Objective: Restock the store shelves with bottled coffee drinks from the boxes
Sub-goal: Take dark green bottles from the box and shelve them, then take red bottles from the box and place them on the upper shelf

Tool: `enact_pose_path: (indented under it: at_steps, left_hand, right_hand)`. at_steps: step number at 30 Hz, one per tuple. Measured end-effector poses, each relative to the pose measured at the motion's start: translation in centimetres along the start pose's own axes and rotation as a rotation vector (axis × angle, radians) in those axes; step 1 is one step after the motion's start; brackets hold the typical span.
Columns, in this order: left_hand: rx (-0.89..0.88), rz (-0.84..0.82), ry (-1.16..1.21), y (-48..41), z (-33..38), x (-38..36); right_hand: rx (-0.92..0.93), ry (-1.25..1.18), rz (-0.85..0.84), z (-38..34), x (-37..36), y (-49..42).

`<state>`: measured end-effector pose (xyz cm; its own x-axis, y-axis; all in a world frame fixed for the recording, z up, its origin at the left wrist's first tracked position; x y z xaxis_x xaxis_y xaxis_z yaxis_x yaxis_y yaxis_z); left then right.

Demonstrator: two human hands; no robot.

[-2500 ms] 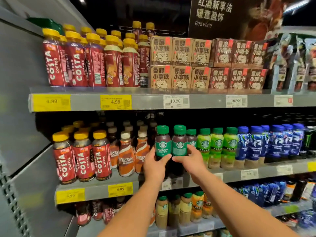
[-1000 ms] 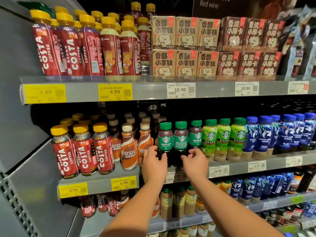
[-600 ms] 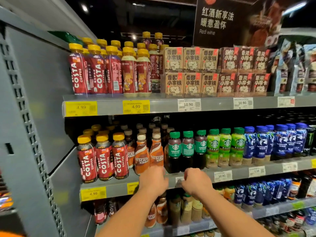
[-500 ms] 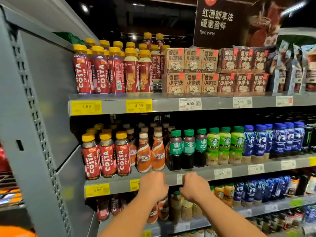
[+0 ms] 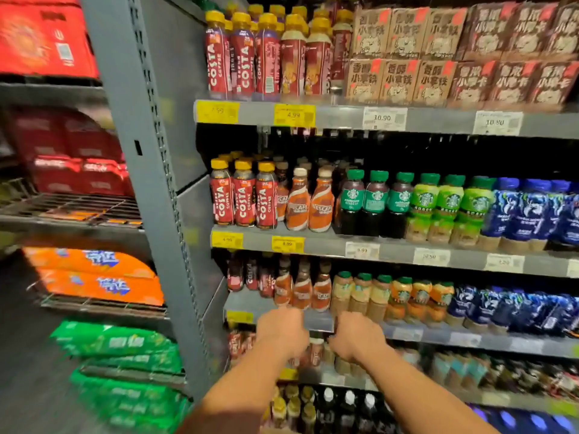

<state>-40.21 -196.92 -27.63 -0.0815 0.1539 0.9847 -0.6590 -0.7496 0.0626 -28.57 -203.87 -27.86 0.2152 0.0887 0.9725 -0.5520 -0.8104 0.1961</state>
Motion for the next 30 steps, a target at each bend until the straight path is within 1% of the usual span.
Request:
enact_pose_path:
  at_steps: [5, 7, 10, 16, 23, 26, 30]
  left_hand:
    - [0.07, -0.078, 0.007, 4.1, -1.5, -6.7]
    - [0.094, -0.129, -0.028, 4.7, -2.5, -9.3]
    - [0.101, -0.204, -0.026, 4.8, -4.1, -13.1]
    - [0.084, -0.364, 0.015, 4.1, -7.0, -21.2]
    - [0.011, -0.542, 0.051, 3.7, -9.0, -28.7]
    - [0.02, -0.556, 0.07, 2.7, -10.1, -31.5]
    - [0.057, -0.612, 0.079, 1.8, -10.9, -36.4]
  right_hand:
    - [0.039, -0.015, -0.135, 0.0, -7.2, 1.7]
    - [0.053, -0.043, -0.161, -0.1, -9.9, 1.9]
    - [0.066, -0.038, -0.242, -0.4, -14.3, 1.6]
    - [-0.005, -0.069, -0.389, 0.0, -22.8, 0.4]
    - [-0.195, -0.139, -0.54, 0.7, -29.5, -1.2]
    - [-0.25, -0.175, -0.554, 1.2, -32.2, -2.5]
    - [-0.283, -0.224, -0.623, 2.1, -37.5, -3.4]
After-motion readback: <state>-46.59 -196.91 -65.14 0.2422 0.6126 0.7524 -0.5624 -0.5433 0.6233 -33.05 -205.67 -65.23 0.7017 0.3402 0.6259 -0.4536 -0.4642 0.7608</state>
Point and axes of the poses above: each hand's wrist, its own y-axis away from the middle knuckle, its own x-axis out of the back of the hand, z = x × y, the point moved 3 cm from there along -y, towards the middle knuckle, and after that the axes turned 3 degrees about -x, right-handed, at the moved point
